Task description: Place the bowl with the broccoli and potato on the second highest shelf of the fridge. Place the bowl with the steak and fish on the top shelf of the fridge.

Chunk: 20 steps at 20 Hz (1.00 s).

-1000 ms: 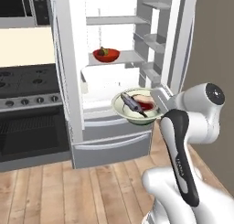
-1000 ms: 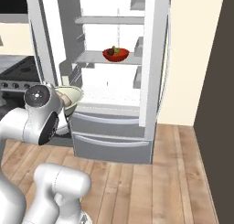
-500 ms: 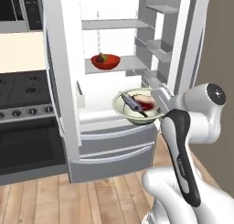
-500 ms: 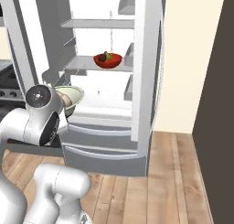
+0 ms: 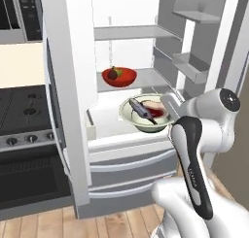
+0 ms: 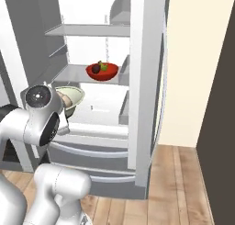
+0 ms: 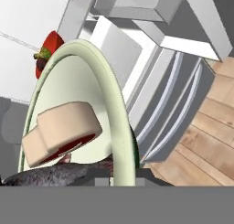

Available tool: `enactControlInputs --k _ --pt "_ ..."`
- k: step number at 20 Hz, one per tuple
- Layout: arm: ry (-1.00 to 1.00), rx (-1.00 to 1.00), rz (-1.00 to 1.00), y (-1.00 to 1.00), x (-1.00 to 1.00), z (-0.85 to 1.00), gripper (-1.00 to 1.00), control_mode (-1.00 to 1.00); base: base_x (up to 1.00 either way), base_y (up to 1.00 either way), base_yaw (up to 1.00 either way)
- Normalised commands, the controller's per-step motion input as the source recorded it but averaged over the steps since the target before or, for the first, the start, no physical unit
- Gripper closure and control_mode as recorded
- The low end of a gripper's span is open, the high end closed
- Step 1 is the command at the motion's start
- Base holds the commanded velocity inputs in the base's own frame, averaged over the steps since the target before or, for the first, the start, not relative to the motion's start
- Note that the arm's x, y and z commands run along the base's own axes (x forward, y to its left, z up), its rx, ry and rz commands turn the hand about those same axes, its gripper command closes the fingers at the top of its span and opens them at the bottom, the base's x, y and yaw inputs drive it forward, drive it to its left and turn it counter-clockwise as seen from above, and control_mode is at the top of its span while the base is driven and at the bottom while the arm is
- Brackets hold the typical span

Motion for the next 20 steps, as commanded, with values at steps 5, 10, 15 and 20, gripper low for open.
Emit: enactControlInputs --k 5,10,15,20 --pt "0.00 0.00 0.00 0.00 0.00 0.00 1.00 1.00 0.59 0.09 0.00" --pt "0.00 0.00 0.00 0.00 0.00 0.00 1.00 1.00 0.61 0.07 0.00" --pt "0.00 0.00 0.00 0.00 0.00 0.00 1.00 1.00 0.54 0.14 0.00" --pt "0.00 0.00 0.00 0.00 0.00 0.00 1.00 1.00 0.59 0.09 0.00"
